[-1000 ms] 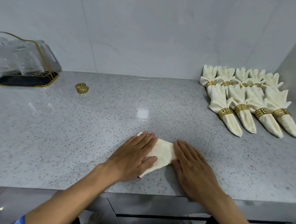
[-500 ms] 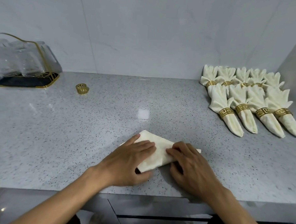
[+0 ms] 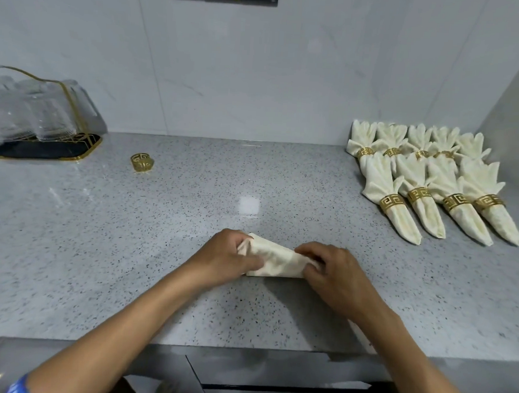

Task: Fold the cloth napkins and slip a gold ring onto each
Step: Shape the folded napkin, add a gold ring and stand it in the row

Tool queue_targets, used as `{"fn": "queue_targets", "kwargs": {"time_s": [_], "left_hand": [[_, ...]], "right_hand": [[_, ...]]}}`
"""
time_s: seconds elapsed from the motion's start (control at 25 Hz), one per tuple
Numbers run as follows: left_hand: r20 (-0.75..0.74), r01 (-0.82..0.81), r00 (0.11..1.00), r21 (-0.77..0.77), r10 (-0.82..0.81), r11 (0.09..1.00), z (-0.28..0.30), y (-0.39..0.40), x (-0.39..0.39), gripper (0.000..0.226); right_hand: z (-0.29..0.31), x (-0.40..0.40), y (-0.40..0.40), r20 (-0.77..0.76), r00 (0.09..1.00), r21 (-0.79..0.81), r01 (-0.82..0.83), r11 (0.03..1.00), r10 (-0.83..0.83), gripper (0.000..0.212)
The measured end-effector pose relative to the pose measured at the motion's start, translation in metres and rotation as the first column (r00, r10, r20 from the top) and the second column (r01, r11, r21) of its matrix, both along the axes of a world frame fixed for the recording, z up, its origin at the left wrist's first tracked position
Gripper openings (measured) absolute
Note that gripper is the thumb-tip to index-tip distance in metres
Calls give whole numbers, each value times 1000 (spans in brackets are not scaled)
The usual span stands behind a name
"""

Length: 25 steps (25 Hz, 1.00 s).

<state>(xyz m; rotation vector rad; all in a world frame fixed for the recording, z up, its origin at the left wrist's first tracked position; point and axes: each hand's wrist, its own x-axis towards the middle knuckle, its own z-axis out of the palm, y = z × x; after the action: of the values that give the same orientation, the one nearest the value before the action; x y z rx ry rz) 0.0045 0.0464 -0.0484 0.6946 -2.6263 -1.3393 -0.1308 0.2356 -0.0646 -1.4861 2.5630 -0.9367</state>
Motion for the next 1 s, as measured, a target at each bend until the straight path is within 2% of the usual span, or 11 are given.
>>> {"fn": "queue_targets", "kwargs": {"time_s": [0.08, 0.16, 0.24, 0.32, 0.4, 0.48, 0.56, 0.64, 0.68, 0.88, 1.0], "left_hand": [[22, -71, 997, 149, 68, 986, 3, -8, -11, 12], [-4, -100, 995, 193, 103, 976, 3, -10, -15, 21], [-34, -96, 994, 119, 101, 988, 2, -9, -15, 35], [-79, -53, 996, -66, 48, 996, -3, -5, -13, 41], [-105, -4, 994, -392, -41, 920, -9, -2, -9, 34], [-118, 47, 975, -711, -186, 701, -13, -3, -10, 22], [-64, 138, 952, -786, -301, 602, -18, -6, -12, 20], [-77, 157, 952, -711, -298, 686, -22, -11, -12, 23], [-100, 143, 954, -678, -283, 721, -25, -14, -12, 23], [-163, 90, 955, -638, -248, 765, -35, -23, -11, 20], [-146, 99, 954, -669, -261, 736, -35, -32, -6, 21]], "right_hand": [[2, -10, 5, 85, 994, -54, 72, 996, -67, 25], [-1, -17, 10, 134, 982, -121, 153, 981, -136, 18], [-5, -22, 14, 156, 970, -143, 209, 968, -186, 7], [-8, -27, 15, 127, 972, -138, 214, 967, -197, 1], [-12, -26, 16, -21, 984, -134, 173, 976, -177, 5], [-15, -24, 22, -290, 944, -82, 137, 987, -155, 16], [-16, -18, 29, -524, 839, 19, 183, 983, -146, 18], [-10, -2, 27, -606, 779, 84, 262, 961, -160, 7], [-10, 6, 22, -590, 794, 117, 264, 957, -147, 5], [-15, 35, -3, -271, 952, 287, -59, 956, 140, 68], [-16, 41, -8, -204, 960, 349, -113, 930, 193, 77]]}}
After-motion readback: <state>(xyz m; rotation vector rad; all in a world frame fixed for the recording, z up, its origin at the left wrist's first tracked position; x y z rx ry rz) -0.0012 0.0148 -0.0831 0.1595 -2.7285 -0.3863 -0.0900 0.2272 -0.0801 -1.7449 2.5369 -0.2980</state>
